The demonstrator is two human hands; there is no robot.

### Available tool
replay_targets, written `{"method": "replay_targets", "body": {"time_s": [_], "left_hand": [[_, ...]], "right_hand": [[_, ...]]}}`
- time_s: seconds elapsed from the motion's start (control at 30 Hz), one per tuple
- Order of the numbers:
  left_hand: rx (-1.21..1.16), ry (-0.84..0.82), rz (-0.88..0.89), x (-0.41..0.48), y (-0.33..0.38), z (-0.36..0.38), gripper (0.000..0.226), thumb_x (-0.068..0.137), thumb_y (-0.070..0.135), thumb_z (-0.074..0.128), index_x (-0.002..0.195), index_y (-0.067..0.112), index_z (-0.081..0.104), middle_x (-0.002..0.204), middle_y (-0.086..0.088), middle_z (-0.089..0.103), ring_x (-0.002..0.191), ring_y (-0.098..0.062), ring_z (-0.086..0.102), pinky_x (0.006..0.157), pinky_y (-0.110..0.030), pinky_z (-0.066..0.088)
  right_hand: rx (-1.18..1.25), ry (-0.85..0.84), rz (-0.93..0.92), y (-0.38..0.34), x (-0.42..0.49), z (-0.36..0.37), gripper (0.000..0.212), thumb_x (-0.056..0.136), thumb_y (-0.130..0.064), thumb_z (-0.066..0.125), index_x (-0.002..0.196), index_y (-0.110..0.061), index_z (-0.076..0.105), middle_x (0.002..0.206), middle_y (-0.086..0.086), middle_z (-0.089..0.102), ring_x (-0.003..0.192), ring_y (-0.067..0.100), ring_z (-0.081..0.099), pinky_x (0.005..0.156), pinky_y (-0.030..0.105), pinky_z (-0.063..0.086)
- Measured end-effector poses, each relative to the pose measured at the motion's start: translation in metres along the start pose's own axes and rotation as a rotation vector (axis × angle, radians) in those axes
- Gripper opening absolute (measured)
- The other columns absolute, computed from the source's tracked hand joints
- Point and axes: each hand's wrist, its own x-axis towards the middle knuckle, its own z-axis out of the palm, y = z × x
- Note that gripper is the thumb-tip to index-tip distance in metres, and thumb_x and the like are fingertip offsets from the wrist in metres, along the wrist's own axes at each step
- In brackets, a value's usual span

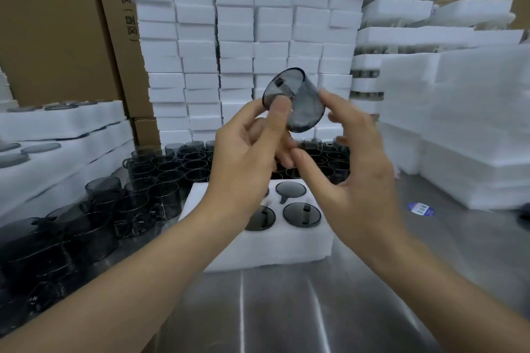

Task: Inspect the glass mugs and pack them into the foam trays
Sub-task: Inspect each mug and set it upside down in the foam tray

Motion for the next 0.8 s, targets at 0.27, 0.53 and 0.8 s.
{"method": "replay_targets", "body": {"time_s": [0.27, 0.53, 0.8], "left_hand": [[-0.564, -0.018, -0.64, 0.008, 0.019, 0.0, 0.062, 0.1, 0.079, 0.043, 0.111, 0.021, 0.06, 0.054, 0.011, 0.037, 0.052, -0.007, 0.037, 0.059, -0.023, 0.033], [-0.623, -0.108, -0.703, 0.006, 0.023, 0.004, 0.071, 0.102, 0.075, 0.045, 0.082, 0.021, 0.086, 0.053, 0.009, 0.042, 0.052, -0.006, 0.039, 0.052, -0.019, 0.04], [-0.408, -0.008, -0.645, 0.003, 0.005, -0.005, 0.067, 0.086, 0.084, 0.059, 0.094, 0.022, 0.085, 0.073, 0.005, 0.064, 0.06, -0.011, 0.055, 0.068, -0.028, 0.044]], "right_hand": [[-0.071, -0.037, -0.261, -0.005, 0.001, 0.002, 0.07, 0.095, -0.019, 0.075, 0.157, -0.005, 0.044, 0.162, 0.006, 0.046, 0.152, 0.01, 0.038, 0.125, 0.034, 0.03], [-0.07, -0.08, -0.23, 0.0, 0.0, 0.003, 0.072, 0.097, -0.022, 0.072, 0.161, -0.01, 0.042, 0.164, 0.001, 0.044, 0.15, 0.01, 0.039, 0.124, 0.025, 0.027], [0.05, -0.147, 0.004, 0.007, -0.005, 0.006, 0.057, 0.1, -0.04, 0.072, 0.151, -0.039, 0.045, 0.141, -0.025, 0.053, 0.127, 0.006, 0.059, 0.102, 0.023, 0.05]]}}
